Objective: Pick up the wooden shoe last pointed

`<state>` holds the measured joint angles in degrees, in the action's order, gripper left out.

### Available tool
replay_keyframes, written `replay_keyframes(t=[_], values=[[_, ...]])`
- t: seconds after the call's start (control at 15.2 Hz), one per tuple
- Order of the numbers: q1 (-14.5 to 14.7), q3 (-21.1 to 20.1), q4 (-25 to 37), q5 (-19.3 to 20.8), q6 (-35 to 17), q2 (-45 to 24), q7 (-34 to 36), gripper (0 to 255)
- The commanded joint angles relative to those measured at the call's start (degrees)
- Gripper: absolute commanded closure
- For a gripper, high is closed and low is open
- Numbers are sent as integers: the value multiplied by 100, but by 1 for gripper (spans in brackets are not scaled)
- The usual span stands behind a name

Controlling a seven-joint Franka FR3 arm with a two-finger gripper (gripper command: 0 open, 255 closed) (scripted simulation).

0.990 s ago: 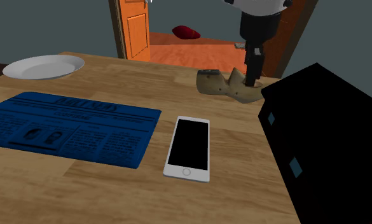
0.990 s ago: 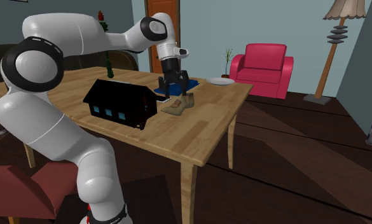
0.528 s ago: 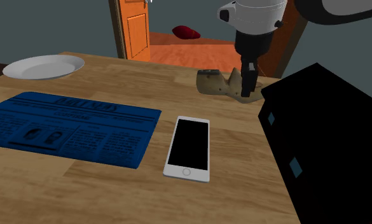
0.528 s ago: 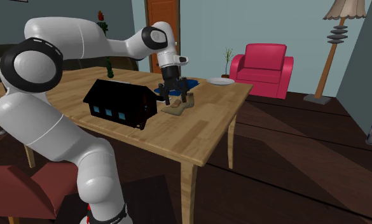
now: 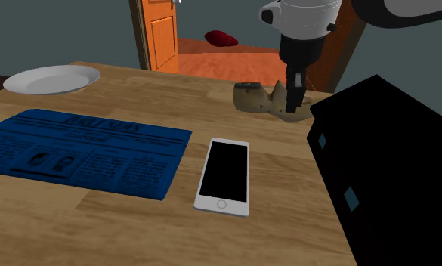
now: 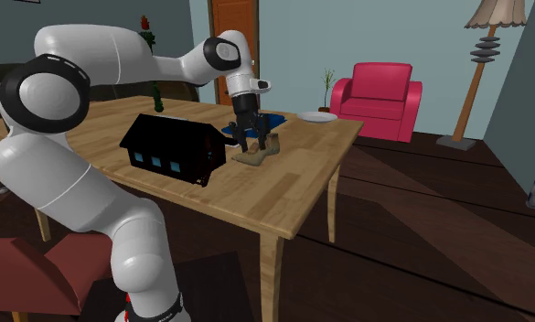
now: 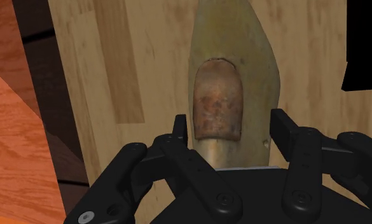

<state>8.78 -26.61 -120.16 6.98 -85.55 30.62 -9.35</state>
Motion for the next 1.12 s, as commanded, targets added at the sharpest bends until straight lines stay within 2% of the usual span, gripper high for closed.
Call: replay_keyframes(t=[0.0, 1.06], values=[[6, -13, -31, -20, -5, -22, -2, 255], [-131, -5, 1402, 157, 1076, -360, -234, 255]])
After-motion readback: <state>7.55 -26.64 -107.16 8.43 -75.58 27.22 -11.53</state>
